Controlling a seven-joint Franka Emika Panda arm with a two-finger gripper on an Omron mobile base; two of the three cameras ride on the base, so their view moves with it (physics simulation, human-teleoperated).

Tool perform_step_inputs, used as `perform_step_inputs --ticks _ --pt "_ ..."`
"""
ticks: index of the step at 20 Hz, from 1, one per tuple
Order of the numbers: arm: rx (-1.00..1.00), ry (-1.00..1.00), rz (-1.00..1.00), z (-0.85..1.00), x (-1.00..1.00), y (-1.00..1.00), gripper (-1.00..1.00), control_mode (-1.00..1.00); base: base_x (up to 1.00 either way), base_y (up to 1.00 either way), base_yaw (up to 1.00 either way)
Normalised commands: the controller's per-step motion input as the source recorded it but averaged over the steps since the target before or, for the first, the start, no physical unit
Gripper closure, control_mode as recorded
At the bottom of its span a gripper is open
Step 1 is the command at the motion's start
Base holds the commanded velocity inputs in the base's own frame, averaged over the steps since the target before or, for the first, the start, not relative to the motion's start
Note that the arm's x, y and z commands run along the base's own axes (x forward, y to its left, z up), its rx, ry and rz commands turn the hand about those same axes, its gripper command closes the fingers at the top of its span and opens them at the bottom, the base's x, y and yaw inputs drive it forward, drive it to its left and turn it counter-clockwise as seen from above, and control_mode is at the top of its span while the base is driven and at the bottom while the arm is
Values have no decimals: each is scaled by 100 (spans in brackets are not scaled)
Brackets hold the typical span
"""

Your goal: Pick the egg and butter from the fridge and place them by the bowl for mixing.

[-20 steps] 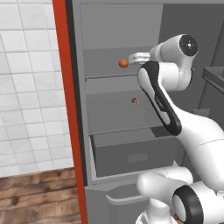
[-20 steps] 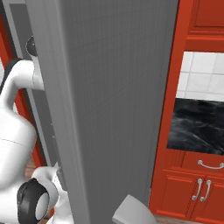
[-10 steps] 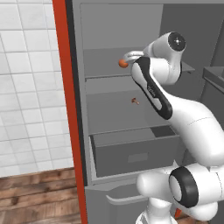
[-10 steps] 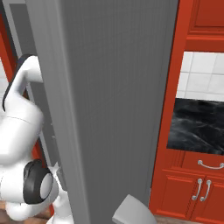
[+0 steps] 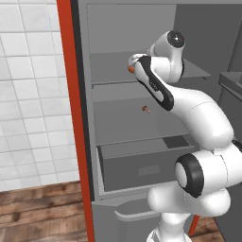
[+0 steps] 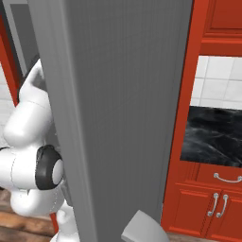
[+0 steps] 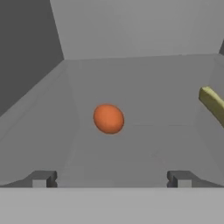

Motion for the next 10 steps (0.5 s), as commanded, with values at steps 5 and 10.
perform_step_inputs --ticks 5,10 --pt "-3 0 0 -21 56 6 -100 -100 0 0 0" --pt "0 0 0 -26 44 9 -100 -100 0 0 0"
